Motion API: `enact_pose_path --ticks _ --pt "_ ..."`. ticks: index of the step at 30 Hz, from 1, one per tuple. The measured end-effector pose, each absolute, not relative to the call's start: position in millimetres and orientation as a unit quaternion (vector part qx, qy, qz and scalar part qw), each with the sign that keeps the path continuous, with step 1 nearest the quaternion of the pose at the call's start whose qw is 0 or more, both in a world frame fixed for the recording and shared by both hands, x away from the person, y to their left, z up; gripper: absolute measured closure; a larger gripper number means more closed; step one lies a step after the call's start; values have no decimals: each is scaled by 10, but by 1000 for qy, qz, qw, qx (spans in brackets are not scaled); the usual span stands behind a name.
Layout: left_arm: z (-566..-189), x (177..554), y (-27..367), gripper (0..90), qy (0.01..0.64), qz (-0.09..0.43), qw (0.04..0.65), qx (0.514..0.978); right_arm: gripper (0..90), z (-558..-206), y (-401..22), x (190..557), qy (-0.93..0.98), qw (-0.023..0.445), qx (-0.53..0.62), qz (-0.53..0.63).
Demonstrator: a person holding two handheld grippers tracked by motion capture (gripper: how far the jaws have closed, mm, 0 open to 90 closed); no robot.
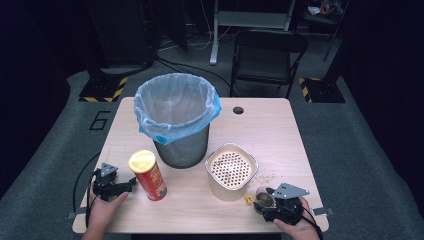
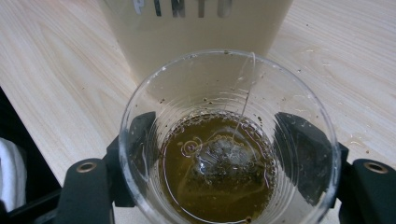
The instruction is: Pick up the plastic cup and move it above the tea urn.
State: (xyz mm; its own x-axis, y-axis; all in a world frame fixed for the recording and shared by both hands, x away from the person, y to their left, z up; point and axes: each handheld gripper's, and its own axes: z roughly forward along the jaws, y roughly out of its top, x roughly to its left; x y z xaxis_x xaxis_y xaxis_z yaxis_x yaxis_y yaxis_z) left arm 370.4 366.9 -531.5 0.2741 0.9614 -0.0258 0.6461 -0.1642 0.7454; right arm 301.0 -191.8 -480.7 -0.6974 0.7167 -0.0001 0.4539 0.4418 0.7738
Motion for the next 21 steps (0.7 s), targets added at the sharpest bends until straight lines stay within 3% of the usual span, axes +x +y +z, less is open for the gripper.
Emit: enact_pose_path --ticks 21 --pt "-5315 3704 3670 136 554 237 333 726 347 -4689 -2053 3168 832 167 344 401"
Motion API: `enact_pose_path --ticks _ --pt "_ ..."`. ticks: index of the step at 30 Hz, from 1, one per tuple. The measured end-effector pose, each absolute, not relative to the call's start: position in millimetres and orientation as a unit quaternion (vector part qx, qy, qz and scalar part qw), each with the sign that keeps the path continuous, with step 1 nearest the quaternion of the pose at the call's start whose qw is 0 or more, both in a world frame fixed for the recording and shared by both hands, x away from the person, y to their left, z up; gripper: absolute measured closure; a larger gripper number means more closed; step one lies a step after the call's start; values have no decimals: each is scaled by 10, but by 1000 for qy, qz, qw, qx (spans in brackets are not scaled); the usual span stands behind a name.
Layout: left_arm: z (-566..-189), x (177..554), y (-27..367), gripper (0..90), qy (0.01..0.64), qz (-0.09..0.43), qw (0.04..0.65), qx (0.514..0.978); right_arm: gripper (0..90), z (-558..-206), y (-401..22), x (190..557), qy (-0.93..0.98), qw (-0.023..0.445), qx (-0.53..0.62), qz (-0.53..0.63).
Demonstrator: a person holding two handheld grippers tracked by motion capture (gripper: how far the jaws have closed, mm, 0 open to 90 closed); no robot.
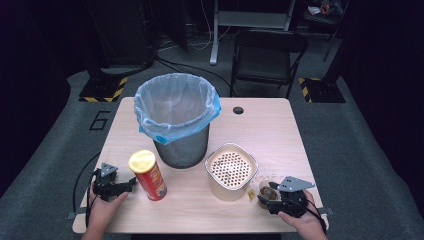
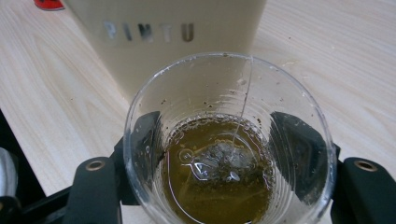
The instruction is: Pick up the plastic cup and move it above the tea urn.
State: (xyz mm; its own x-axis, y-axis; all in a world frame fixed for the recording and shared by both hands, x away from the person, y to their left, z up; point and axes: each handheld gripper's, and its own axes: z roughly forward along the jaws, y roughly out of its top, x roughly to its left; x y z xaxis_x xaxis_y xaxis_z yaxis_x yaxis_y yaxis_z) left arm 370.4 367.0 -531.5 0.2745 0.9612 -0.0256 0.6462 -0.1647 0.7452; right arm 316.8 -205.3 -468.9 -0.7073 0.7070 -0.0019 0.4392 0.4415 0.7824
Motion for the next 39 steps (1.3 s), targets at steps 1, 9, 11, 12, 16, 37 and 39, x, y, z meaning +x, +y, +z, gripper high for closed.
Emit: enact_pose_path --ticks 1,9,11,12,16,37,39 --pt "-5315 3704 3670 136 554 236 333 726 348 -4673 -2062 3189 834 167 341 401" --pt "-5315 3704 3669 136 554 237 333 726 350 -4437 -2161 3396 836 182 335 394" --pt "-5315 3704 3669 135 554 237 333 726 351 -4381 -2197 3454 835 182 335 397" --pt "-5315 3704 3669 135 554 237 333 726 351 -4353 -2212 3487 832 184 338 400" --pt "-5315 3704 3669 135 554 237 333 726 353 -4239 -2273 3644 824 186 344 410" --pt "-5315 3705 3669 136 554 237 333 726 357 -4122 -2207 4278 822 197 347 405" --pt "-5315 3706 3670 136 553 236 333 726 357 -4129 -2188 4332 823 200 345 404"
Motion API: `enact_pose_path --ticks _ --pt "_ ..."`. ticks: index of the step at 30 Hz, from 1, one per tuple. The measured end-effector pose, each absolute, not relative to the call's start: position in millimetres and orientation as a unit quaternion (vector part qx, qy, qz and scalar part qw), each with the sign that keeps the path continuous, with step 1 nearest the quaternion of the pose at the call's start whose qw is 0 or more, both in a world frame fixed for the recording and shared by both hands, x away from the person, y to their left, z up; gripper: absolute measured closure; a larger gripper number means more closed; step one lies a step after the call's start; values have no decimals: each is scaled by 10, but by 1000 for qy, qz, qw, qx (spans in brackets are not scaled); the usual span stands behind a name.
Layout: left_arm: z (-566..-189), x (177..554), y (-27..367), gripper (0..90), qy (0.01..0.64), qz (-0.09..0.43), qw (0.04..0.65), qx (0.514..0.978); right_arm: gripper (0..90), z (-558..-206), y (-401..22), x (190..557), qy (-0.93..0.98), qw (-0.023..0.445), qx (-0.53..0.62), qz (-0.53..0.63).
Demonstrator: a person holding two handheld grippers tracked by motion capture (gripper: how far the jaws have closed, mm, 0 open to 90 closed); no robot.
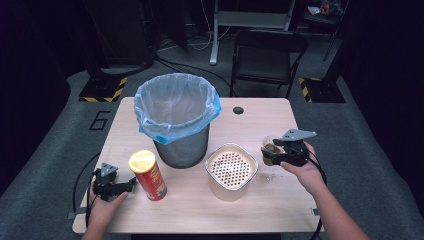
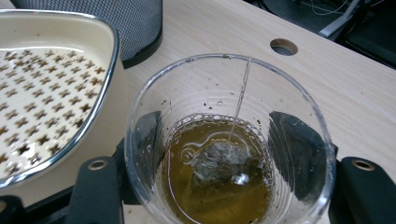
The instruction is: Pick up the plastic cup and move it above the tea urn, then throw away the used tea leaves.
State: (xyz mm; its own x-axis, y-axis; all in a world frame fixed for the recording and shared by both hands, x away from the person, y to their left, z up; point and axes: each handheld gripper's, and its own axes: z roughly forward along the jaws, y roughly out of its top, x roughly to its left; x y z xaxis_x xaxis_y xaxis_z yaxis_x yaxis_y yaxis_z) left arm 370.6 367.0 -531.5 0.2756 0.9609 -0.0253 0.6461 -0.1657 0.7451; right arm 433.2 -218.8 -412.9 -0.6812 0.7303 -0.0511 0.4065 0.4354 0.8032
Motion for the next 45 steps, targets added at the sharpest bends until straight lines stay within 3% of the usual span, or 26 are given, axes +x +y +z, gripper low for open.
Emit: enact_pose_path --ticks 13,45 --pt "-5316 3706 3669 135 554 236 334 725 359 -4121 -2088 4587 816 195 345 421" --pt "-5315 3706 3665 135 554 236 333 726 361 -3950 -1819 4701 833 237 268 422"
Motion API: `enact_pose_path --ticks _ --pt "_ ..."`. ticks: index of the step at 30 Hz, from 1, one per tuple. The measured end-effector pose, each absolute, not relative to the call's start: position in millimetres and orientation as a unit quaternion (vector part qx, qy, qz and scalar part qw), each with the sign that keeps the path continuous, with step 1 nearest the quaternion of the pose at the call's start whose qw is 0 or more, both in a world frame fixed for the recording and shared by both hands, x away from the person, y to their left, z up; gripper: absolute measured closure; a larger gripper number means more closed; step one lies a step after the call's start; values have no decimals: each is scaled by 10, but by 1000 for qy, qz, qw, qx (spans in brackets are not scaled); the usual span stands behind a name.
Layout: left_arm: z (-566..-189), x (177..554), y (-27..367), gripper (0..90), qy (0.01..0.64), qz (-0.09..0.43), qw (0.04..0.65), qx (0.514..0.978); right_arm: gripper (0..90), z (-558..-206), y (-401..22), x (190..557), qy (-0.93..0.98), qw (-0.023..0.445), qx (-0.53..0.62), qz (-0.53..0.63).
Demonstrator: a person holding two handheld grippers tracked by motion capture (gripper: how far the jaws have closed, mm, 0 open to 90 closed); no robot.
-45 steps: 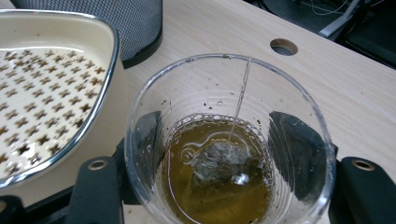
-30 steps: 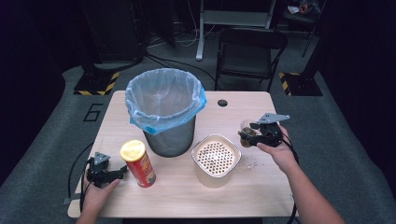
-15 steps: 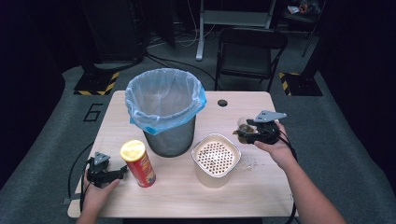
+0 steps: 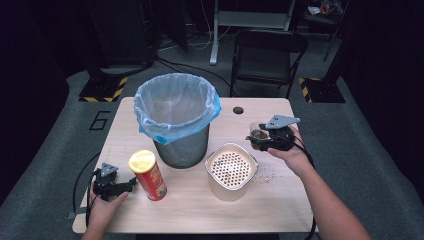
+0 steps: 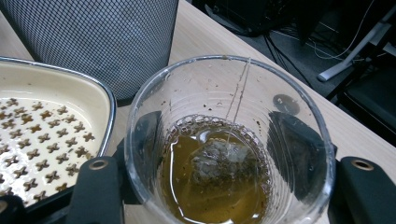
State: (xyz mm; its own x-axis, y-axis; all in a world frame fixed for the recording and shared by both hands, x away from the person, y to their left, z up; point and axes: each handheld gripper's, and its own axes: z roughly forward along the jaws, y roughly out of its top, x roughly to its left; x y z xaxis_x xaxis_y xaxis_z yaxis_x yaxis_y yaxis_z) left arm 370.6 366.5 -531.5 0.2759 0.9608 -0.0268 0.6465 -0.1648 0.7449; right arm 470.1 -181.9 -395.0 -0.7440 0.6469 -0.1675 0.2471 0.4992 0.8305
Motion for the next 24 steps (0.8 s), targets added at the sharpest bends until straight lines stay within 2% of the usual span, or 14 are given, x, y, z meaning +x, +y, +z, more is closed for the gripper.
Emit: enact_pose_path --ticks 24 --pt "-5316 3703 3664 135 552 238 334 726 361 -3922 -1591 4643 838 299 158 428"
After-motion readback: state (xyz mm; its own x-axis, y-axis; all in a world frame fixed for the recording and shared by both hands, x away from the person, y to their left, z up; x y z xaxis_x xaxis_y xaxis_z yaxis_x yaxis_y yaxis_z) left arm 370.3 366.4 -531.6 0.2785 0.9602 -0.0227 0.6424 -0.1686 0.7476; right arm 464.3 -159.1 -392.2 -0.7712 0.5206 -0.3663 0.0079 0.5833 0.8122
